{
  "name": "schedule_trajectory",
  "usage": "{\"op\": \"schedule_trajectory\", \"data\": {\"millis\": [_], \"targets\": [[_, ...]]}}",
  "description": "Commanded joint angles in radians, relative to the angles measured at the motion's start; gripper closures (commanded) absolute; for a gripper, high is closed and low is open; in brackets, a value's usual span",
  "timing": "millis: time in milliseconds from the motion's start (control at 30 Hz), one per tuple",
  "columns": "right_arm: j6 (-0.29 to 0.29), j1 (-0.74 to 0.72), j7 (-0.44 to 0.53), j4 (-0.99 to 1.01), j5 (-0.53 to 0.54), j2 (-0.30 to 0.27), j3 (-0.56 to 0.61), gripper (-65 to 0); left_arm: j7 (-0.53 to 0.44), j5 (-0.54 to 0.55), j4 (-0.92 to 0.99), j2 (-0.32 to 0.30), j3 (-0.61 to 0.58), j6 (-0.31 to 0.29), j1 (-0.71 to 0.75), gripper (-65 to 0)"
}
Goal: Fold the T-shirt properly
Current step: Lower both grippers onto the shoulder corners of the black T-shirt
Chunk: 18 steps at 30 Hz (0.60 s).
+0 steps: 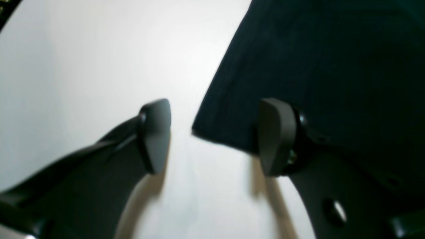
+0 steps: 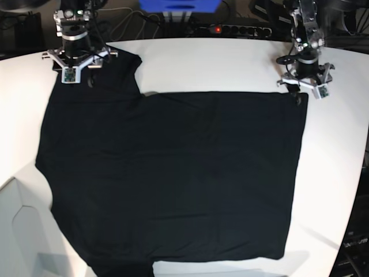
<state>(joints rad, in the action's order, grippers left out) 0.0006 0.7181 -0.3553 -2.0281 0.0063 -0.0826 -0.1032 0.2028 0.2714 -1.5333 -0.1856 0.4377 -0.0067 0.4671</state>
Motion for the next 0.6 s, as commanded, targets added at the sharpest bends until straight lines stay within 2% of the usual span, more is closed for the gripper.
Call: {"op": "schedule_trajectory", "data": {"millis": [0,167,367,467,567], "targets": [[0.008,0.008,0.020,-0.015,-0.004,-0.004,-0.003,-32.8,-0.029,-0.001,-0.008,-0.012,0.003,0.000,-0.011,-39.8],[0.008,0.001,-0.018,-0.015,-0.004,-0.004,-0.003,-32.7,-0.029,-0.001,0.030,-0.012,-0.035,-0.002,-0.028,-39.6],[0.008,-0.002,-0.018,-0.015,-0.004,-0.003,-0.036,-32.7,-0.029,-0.001,0.035,-0.009,-0.044,-0.002,-0.023,-38.9],[0.008,-0.002,-0.017,-0.015,-0.004,-0.003,-0.059,-32.7,-0.029,0.001,0.035,-0.012,-0.041,-0.002,-0.021,-31.9],[0.012,-0.004,-0.017,-0.015,-0.004,-0.003,-0.077,-32.7,-0.029,0.001,0.035,-0.012,-0.037,-0.002,-0.020,-20.1]]}}
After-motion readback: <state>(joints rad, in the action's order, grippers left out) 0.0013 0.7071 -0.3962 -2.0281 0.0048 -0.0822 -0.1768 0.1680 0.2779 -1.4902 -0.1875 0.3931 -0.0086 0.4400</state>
